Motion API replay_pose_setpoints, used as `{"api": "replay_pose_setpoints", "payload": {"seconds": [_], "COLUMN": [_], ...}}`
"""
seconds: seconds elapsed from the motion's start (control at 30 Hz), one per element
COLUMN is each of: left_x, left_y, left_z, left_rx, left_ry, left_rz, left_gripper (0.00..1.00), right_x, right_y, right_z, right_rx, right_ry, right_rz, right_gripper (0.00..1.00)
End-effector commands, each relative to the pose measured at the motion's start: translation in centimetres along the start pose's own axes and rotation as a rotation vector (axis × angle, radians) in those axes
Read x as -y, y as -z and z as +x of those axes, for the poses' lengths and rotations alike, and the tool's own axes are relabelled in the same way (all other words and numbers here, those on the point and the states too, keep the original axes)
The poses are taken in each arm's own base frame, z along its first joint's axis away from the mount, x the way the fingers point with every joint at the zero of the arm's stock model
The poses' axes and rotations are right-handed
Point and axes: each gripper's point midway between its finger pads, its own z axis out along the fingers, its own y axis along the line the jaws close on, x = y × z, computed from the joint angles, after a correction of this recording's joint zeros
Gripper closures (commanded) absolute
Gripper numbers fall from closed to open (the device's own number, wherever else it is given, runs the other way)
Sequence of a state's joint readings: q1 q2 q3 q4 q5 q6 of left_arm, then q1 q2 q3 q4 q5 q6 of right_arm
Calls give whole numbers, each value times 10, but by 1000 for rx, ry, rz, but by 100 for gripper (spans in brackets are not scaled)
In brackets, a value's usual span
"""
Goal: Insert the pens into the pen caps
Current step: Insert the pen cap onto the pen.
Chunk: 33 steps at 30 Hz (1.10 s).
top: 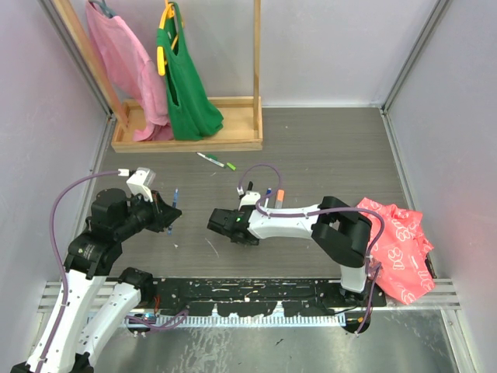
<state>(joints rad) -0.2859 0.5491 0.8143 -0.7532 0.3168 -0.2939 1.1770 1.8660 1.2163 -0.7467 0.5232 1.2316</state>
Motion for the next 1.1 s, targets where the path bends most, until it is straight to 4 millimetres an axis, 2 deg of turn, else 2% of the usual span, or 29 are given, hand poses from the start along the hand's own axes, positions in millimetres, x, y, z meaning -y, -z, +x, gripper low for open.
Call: {"api": "replay_pose_setpoints", "payload": {"seconds": [0.0, 0.13, 0.33, 0.63, 0.8, 1.07], "left_x": [1, 1, 1, 1, 2, 6], "left_y": [0, 0, 1, 1, 2, 5], "left_z": [-9, -9, -9, -9, -10, -15], "left_rx": [38, 40, 42, 42, 48, 73], "left_ry": [-27, -28, -28, -28, -30, -17], "left_rz": [8, 6, 4, 6, 9, 23], "left_gripper": [100, 100, 100, 100, 100, 100], "right_x": [4, 7, 12, 24, 24, 10], "right_y": [-1, -4, -2, 8, 33, 95], "right_z": [-5, -3, -3, -16, -38, -80], "right_rx": [26, 5, -1, 47, 123, 277], "right_ry": [4, 2, 16, 48, 94, 109], "right_rz": [10, 1, -5, -23, -136, -440], "right_gripper": [57, 61, 73, 91, 98, 100]}}
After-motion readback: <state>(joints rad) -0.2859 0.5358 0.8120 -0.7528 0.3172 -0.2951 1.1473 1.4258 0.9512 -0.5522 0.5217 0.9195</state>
